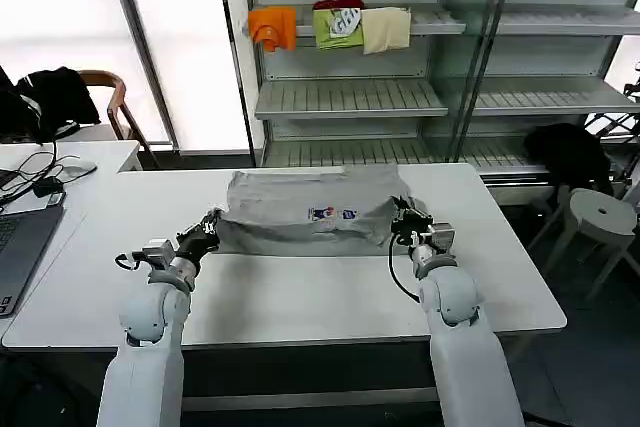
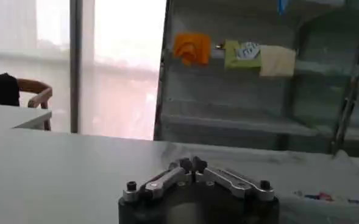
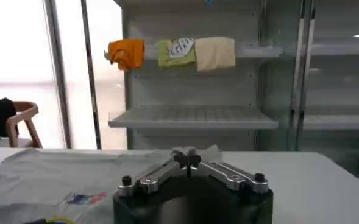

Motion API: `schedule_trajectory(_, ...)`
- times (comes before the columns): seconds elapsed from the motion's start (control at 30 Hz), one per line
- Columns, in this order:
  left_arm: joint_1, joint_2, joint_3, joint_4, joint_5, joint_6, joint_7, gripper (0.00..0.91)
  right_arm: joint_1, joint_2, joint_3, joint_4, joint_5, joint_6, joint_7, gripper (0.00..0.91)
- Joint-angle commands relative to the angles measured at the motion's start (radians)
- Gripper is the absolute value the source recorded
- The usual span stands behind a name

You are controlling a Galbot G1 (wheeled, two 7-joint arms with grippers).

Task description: Fold and organize the clothes.

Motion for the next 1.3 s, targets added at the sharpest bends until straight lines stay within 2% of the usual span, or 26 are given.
schedule_trajectory(0.03, -0.048, -0.002, 0.0, 0.105, 0.035, -0.004, -0.001, 0.02, 0.062, 0.022, -0.002, -0.117, -0.041, 0.006, -0.005, 0.0)
schedule_trajectory(0.1, -0.051, -0.004, 0.001, 0.113, 0.044, -0.01, 0.001, 0.02, 0.068, 0.027, -0.001, -0.126, -0.05, 0.006, -0.003, 0.0)
schedule_trajectory(0.13, -0.054, -0.004, 0.003, 0.118, 0.052, -0.014, 0.003, 0.03, 0.074, 0.031, -0.001, -0.134, -0.054, 0.0, 0.002, 0.111)
schedule_trajectory(0.17, -0.054, -0.005, 0.005, 0.119, 0.055, -0.018, 0.002, 0.151, 0.077, 0.033, 0.0, -0.139, -0.056, 0.0, 0.003, 0.756)
schedule_trajectory(0.2, -0.053, -0.005, 0.006, 0.119, 0.056, -0.02, 0.002, 0.907, 0.082, 0.035, 0.002, -0.146, -0.067, 0.007, 0.006, 0.907)
schedule_trajectory(0.47, -0.039, 0.005, 0.016, 0.091, 0.053, -0.039, 0.031, 0.907, 0.15, 0.051, 0.017, -0.236, -0.107, 0.052, 0.01, 0.907)
schedule_trajectory(0.7, -0.013, 0.014, 0.019, 0.024, 0.046, -0.026, 0.044, 0.907, 0.167, 0.041, 0.026, -0.23, -0.1, 0.037, 0.014, 0.907)
schedule_trajectory(0.8, 0.007, 0.019, 0.022, -0.015, 0.043, -0.009, 0.042, 0.907, 0.128, 0.02, 0.025, -0.168, -0.086, 0.0, 0.006, 0.907)
schedule_trajectory(1.03, 0.07, 0.033, 0.032, -0.059, 0.112, 0.081, 0.032, 0.907, -0.085, -0.058, 0.036, 0.114, -0.049, -0.12, -0.038, 0.907)
schedule_trajectory(1.3, 0.104, 0.044, 0.033, -0.085, 0.127, 0.095, 0.031, 0.907, -0.241, -0.085, 0.097, 0.212, -0.039, -0.133, -0.058, 0.907)
